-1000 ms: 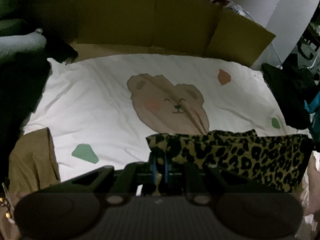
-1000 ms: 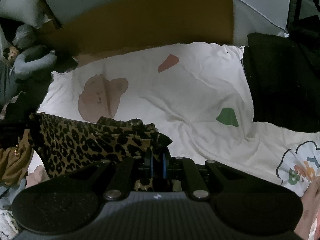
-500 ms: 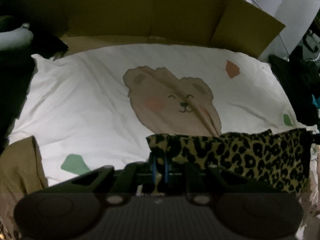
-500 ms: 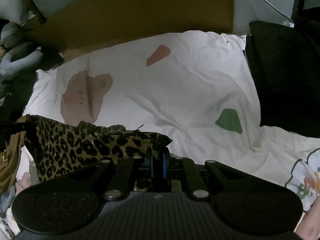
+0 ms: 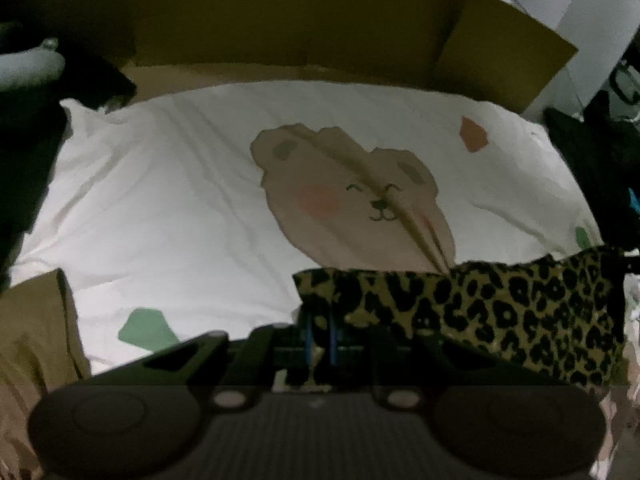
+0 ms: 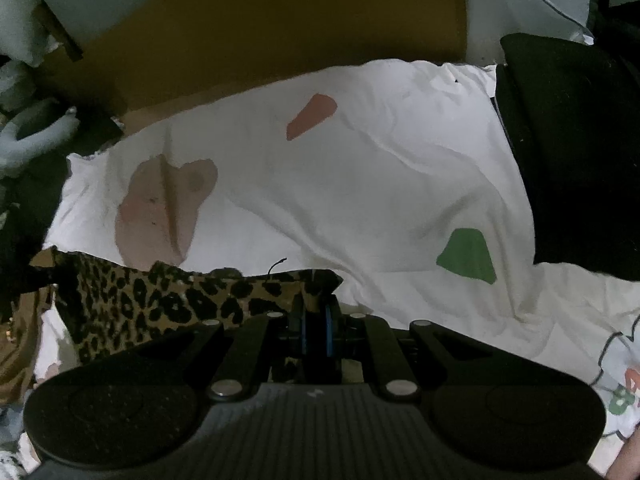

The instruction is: Fold clothes

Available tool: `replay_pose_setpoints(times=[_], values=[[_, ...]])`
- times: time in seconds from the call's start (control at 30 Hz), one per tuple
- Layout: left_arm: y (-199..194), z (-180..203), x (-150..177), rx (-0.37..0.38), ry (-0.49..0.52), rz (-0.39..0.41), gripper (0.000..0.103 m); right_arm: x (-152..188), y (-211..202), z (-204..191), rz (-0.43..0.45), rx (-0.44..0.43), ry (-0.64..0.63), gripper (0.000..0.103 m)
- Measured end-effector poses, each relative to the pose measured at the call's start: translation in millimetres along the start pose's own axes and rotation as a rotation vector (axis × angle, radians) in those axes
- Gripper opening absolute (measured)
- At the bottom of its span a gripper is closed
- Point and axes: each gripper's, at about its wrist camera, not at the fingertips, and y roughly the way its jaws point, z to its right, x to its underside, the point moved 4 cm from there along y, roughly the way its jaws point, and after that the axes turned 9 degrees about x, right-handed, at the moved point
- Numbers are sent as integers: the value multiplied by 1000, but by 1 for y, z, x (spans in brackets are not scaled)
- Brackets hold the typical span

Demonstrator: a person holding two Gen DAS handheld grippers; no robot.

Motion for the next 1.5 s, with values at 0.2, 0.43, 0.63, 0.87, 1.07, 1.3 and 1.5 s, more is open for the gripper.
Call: replay_pose_setpoints(times=[0.2, 0.43, 0.63, 0.87, 1.07, 1.3, 1.5], values=[[-14, 4, -4, 5, 11, 25, 8, 2, -17, 6, 21, 15, -8, 5], [5, 1, -8, -16, 17, -14, 8, 1, -3, 10, -7, 30, 15, 2], [36, -11, 0, -34, -57, -102, 15, 6, 8, 14, -30, 37, 63, 5], [24, 11, -4, 4, -17, -47, 32, 8, -8, 22, 26, 39, 124, 19], [19, 62, 0, 144, 54, -34, 38, 22, -16, -16, 31, -26, 37, 19], [36, 106, 15, 221, 159, -58, 41, 45, -7, -56, 31, -55, -48, 19], [40, 116, 24, 229, 230, -13, 46, 68, 1, -70, 37, 16, -101, 21]])
